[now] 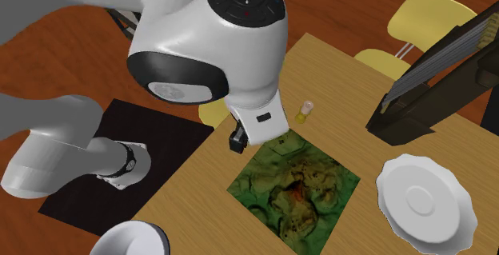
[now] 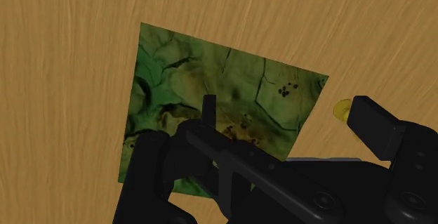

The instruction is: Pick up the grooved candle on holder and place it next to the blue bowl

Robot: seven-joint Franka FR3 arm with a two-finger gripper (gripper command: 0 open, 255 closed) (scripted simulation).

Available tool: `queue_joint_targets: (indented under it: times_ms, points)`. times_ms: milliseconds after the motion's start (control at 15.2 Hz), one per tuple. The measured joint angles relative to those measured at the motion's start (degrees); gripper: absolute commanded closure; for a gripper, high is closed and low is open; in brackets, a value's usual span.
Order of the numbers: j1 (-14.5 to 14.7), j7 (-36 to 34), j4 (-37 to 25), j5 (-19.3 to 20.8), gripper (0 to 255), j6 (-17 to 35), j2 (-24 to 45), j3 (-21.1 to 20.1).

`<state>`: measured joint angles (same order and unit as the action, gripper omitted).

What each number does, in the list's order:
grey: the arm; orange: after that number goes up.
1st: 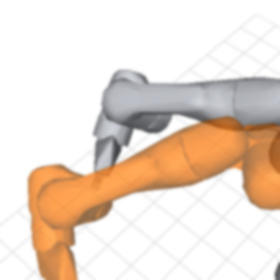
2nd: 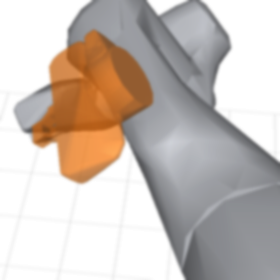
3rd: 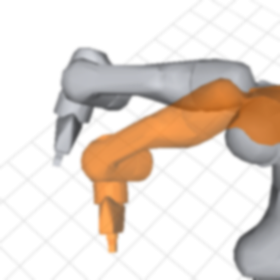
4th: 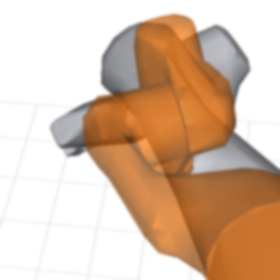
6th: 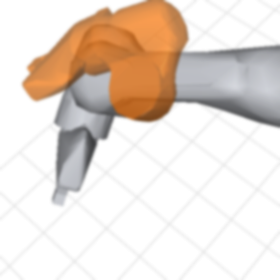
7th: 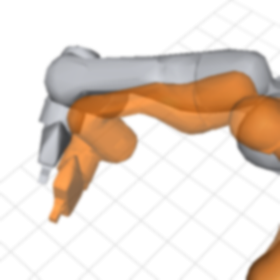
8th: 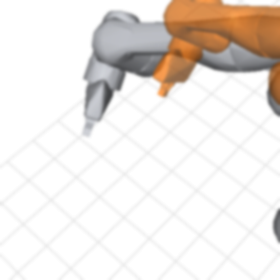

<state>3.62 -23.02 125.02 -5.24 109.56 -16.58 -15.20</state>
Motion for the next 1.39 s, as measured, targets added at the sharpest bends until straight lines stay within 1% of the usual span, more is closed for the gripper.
queue_joint_targets:
  times_ms: [330,462,528,726,924,1188,1386]
  points:
    - [1.1,-5.8,-5.6,2.7,0,3.9,9.9,-3.6]
    - [1.7,-8.4,-8.4,4.4,0,5.2,14.2,-4.8]
    - [2.1,-9.7,-10.6,5.3,0,5.0,16.4,-5.4]
    - [3.3,-12.7,-16.2,8.3,0,5.6,23.3,-6.2]
    - [5.4,-16.4,-20.7,11.1,0,6.3,29.3,-6.9]
    - [8.6,-19.8,-30.5,15.2,0,5.4,39.3,-6.5]
    - [9.8,-21.2,-32.2,16.4,0,6.3,42.2,-6.2]
